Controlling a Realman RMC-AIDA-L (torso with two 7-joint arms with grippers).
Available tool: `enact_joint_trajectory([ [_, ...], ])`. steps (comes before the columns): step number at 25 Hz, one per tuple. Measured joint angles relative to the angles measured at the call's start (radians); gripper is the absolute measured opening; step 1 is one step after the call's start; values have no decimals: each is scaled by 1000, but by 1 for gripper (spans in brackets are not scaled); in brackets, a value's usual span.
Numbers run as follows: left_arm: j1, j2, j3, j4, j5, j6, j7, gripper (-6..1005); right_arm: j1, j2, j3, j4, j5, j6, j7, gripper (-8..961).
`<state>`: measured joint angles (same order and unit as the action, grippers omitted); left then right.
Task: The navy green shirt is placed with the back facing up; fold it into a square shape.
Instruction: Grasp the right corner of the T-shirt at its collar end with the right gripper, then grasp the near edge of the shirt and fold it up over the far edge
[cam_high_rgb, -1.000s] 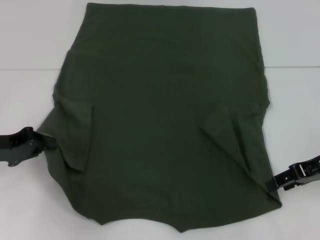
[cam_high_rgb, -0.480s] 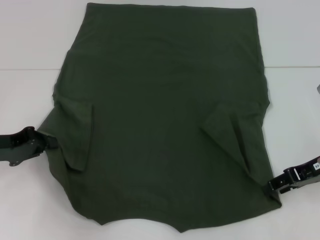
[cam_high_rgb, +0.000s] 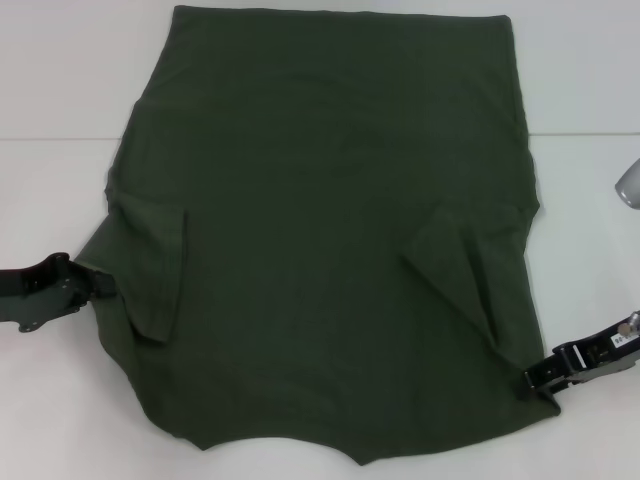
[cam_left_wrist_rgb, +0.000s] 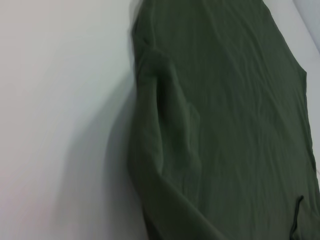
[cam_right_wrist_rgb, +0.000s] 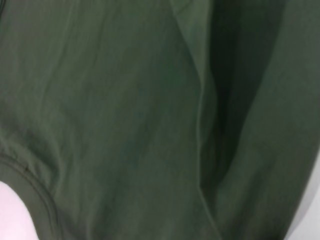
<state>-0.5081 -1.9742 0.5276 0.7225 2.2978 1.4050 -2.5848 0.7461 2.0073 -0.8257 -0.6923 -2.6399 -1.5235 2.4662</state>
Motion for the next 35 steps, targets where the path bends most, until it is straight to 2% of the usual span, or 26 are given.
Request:
enact_joint_trajectory([
  [10,-2,-1,0,1,-1,0,-1,32,16,25,4,-1,21,1,-6,487],
  [14,-3,-2,0,1,-2,0,-1,32,16,23,2,-5,71,-11,-9,484],
  [23,-4,-3,0,2,-3,1,-2,32,21,14,0,3,67,-25,-8,479],
  [32,-6,-4,0,3,-3,14,7,32,15,11,2,3,67,-30,-8,213],
  [35,-4,2,5,5,1,40,15,31,10,5,7,-3,70,-49,-10,121],
])
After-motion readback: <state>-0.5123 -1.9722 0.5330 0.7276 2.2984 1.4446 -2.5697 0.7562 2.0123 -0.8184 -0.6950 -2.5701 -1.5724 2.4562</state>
